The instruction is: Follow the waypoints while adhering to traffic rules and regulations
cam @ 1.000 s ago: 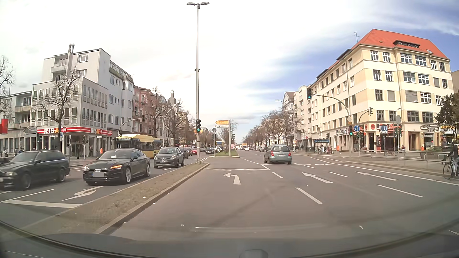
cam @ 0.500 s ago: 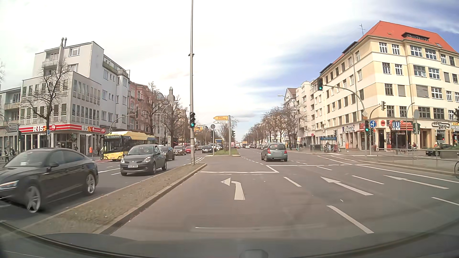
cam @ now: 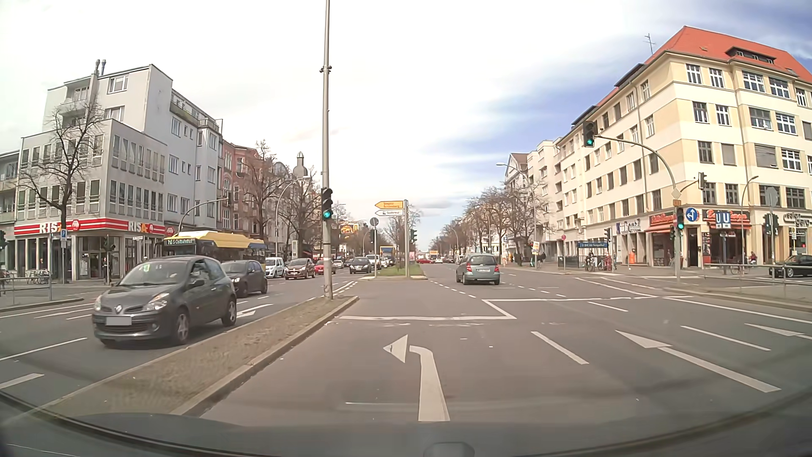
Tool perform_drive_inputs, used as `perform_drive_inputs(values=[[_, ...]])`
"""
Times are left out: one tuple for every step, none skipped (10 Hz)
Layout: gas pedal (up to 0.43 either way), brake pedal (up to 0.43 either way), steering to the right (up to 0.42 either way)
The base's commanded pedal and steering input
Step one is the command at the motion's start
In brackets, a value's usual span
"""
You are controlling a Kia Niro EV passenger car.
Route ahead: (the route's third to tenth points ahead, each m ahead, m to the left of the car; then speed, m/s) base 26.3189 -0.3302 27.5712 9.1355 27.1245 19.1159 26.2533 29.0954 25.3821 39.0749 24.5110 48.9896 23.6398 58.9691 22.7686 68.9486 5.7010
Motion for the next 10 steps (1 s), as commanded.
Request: perform_drive_inputs(values=[[0.000,0.140,-0.001],[0.000,0.140,-0.001],[0.000,0.128,-0.001],[0.000,0.043,0.000],[0.000,0.043,-0.001],[0.000,0.030,-0.001],[0.000,0.012,0.000],[0.000,0.012,0.006],[0.000,0.018,0.008],[0.000,0.012,0.007]])
